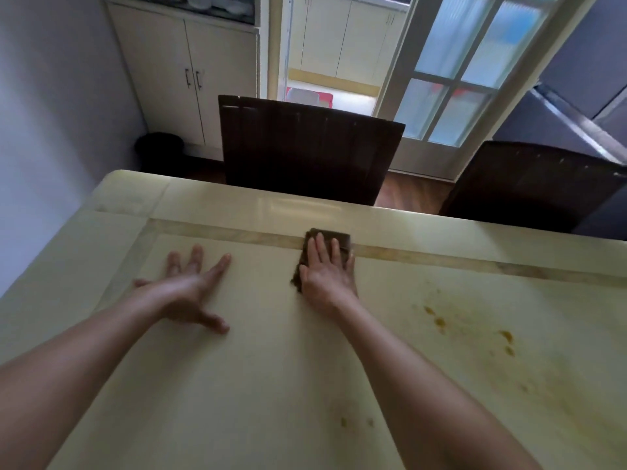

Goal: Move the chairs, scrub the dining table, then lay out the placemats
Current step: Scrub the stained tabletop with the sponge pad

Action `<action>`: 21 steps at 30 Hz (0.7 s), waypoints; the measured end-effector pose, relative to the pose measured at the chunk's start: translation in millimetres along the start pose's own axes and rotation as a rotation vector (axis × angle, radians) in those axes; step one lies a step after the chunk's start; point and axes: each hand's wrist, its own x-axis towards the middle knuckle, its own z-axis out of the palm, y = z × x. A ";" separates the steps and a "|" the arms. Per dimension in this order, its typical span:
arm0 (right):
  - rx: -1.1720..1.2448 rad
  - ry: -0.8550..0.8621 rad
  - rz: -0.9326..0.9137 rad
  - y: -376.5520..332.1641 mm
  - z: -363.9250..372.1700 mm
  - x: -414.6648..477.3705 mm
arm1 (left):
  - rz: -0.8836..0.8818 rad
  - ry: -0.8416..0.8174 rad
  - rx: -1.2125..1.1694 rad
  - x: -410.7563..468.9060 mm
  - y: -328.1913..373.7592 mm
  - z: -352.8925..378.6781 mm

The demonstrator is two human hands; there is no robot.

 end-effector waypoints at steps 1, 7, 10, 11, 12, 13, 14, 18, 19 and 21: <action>-0.005 -0.005 -0.031 -9.7 7.1 -13.0 | 0.004 0.000 -0.002 -1.1 -0.5 -0.4; -0.052 -0.065 -0.162 -34.0 33.4 -68.7 | 0.029 0.172 0.066 -29.6 23.9 0.0; -0.039 -0.083 -0.175 -29.1 29.1 -70.6 | 0.116 0.147 0.040 -50.4 44.4 18.0; -0.037 -0.085 -0.168 -27.0 27.0 -68.6 | 0.129 0.107 0.038 -56.1 47.7 25.8; -0.028 -0.085 -0.150 -23.4 24.4 -66.8 | 0.132 0.068 0.048 -61.1 49.2 34.1; -0.017 -0.081 -0.123 -17.0 21.8 -64.9 | 0.129 0.037 0.061 -64.1 49.2 42.3; -0.007 -0.073 -0.089 -8.2 19.2 -62.5 | 0.123 0.016 0.069 -65.4 47.2 49.0; -0.004 -0.015 0.075 46.1 7.7 -65.4 | 0.114 -0.008 0.070 -64.5 39.4 60.4; -0.004 -0.009 0.114 59.1 5.6 -70.3 | 0.117 -0.006 0.073 -64.3 39.5 60.7; 0.002 -0.009 0.173 76.1 4.1 -81.1 | 0.117 -0.001 0.075 -64.6 40.4 61.3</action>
